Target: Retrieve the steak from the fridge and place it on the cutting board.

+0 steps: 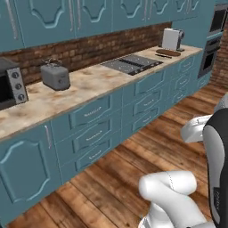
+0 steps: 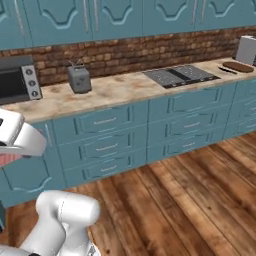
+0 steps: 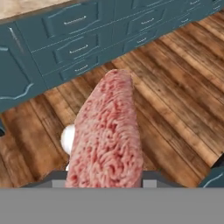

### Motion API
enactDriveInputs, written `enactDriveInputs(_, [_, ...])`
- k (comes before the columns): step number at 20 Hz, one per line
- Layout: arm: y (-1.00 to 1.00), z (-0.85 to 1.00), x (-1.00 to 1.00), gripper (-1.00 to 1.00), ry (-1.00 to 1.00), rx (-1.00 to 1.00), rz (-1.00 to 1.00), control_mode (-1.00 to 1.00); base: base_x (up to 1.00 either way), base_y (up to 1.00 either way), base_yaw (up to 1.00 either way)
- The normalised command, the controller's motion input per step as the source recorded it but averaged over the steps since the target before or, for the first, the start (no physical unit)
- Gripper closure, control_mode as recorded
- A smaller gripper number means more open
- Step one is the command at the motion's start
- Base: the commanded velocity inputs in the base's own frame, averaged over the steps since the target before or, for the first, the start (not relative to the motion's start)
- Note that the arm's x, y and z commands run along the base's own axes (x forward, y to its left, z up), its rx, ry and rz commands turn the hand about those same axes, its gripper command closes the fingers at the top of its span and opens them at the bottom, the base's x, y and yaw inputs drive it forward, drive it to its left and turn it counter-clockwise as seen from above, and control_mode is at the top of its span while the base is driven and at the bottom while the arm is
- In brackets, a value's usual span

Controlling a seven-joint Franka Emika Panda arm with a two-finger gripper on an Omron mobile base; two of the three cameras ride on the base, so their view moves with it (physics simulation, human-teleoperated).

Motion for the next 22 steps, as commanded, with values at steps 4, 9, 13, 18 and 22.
enactDriveInputs(4, [0.0, 0.0, 0.0, 1.0, 0.0, 0.0, 0.0, 1.0, 0.92, -0.77, -0.16])
enactDriveInputs(9, [0.0, 0.0, 0.0, 1.0, 0.0, 0.0, 0.0, 1.0, 0.95, -0.76, 0.0])
enactDriveInputs(13, [0.0, 0.0, 0.0, 1.0, 0.0, 0.0, 0.0, 1.0, 1.0, -0.71, 0.0])
enactDriveInputs(18, [0.0, 0.0, 0.0, 1.0, 0.0, 0.0, 0.0, 1.0, 1.0, -0.64, 0.0])
enactDriveInputs(22, [0.0, 0.0, 0.0, 1.0, 0.0, 0.0, 0.0, 1.0, 1.0, -0.61, 0.0])
